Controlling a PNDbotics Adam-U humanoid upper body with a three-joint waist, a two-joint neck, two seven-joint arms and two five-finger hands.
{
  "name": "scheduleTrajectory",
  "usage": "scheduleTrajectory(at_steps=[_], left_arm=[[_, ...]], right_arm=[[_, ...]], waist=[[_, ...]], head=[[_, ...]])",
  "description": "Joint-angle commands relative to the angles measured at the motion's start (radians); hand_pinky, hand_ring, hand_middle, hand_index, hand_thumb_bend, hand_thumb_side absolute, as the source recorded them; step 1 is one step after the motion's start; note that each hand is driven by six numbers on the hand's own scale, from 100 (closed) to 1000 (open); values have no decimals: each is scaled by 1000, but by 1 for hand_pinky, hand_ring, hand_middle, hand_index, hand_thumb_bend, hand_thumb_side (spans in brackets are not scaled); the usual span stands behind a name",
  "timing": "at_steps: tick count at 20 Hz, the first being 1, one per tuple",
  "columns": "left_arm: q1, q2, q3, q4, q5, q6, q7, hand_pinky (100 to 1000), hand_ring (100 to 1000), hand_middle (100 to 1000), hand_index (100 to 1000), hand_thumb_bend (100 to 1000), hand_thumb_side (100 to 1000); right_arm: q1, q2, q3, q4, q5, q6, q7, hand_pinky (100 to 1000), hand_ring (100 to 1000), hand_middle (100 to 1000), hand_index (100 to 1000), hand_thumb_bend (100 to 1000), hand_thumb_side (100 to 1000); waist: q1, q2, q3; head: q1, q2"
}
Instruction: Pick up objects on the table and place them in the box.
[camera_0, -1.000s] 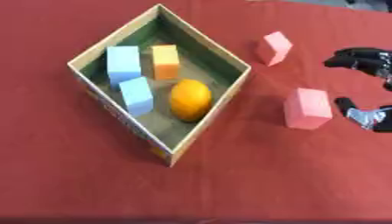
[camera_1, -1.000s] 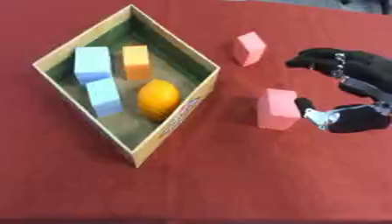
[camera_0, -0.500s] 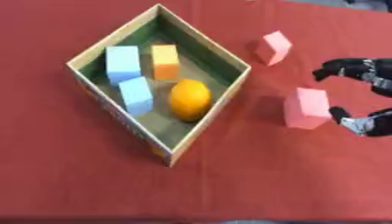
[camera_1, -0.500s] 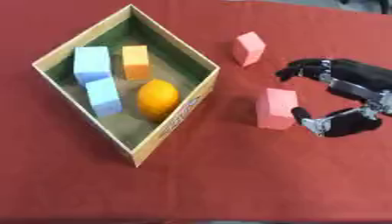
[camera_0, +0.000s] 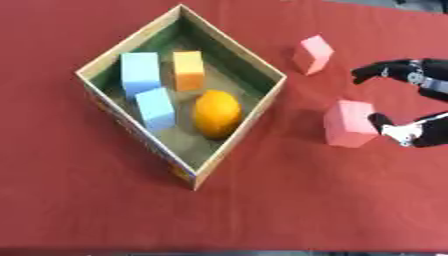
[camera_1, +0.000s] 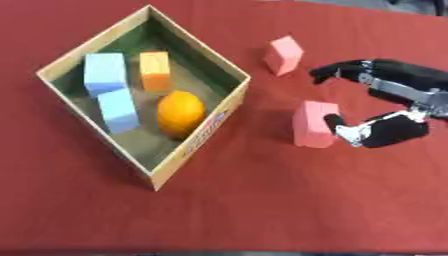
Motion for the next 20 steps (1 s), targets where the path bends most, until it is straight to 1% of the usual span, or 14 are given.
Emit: scheduleTrajectory(at_steps=[1, 2, 3, 4, 5, 6, 7, 8, 16, 18, 20], left_arm=[[-13, 20, 2, -15, 3, -1, -6, 922, 907, 834, 912, 209, 789], [-14, 20, 2, -15, 4, -1, -6, 922, 907, 834, 912, 209, 789], [-14, 19, 2, -15, 4, -1, -7, 922, 907, 833, 912, 209, 789], [-14, 19, 2, -15, 4, -1, -7, 922, 907, 833, 911, 211, 785], [-14, 19, 2, -15, 5, -1, -8, 922, 907, 833, 911, 208, 789], [-14, 19, 1, -15, 5, -1, -8, 922, 907, 833, 910, 209, 790], [-14, 19, 1, -15, 5, 0, -9, 922, 907, 833, 910, 209, 790], [-13, 19, 1, -15, 6, 0, -10, 922, 908, 834, 910, 209, 790], [-13, 18, -1, -15, 8, 1, -12, 922, 908, 834, 909, 209, 790], [-12, 18, -2, -15, 8, 1, -13, 922, 909, 834, 909, 209, 791], [-12, 18, -1, -15, 9, 1, -14, 922, 909, 834, 909, 209, 790]], right_arm=[[-7, -31, 1, -14, 20, 2, 11, 984, 1000, 882, 1000, 100, 367], [-8, -28, 4, -14, 21, 5, 16, 985, 1000, 881, 1000, 100, 322], [-8, -25, 6, -14, 20, 9, 22, 986, 1000, 881, 1000, 100, 236], [-8, -22, 9, -14, 17, 13, 30, 987, 1000, 879, 1000, 112, 115], [-10, -20, 11, -14, 13, 18, 36, 987, 1000, 878, 1000, 120, 125], [-12, -18, 12, -14, 8, 24, 40, 988, 1000, 874, 1000, 156, 211], [-14, -15, 14, -14, 1, 30, 42, 988, 1000, 873, 1000, 149, 208], [-16, -14, 16, -14, -6, 37, 42, 988, 1000, 868, 1000, 126, 186], [-28, -4, 21, -14, -28, 73, 32, 990, 1000, 864, 1000, 134, 205], [-29, -3, 23, -14, -28, 78, 30, 990, 1000, 865, 1000, 149, 218], [-28, -3, 23, -14, -21, 87, 26, 990, 1000, 866, 1000, 176, 267]], waist=[[-6, -29, 0], [-6, -28, 1], [-6, -28, 1], [-6, -28, 2], [-5, -28, 2], [-5, -28, 2], [-5, -28, 2], [-5, -28, 2], [-4, -27, 3], [-4, -27, 3], [-4, -27, 3]], head=[[-5, 5], [-5, 5], [-5, 5], [-6, 5], [-7, 5], [-7, 5], [-8, 4], [-8, 4], [-12, -1], [-12, -1], [-11, -1]])
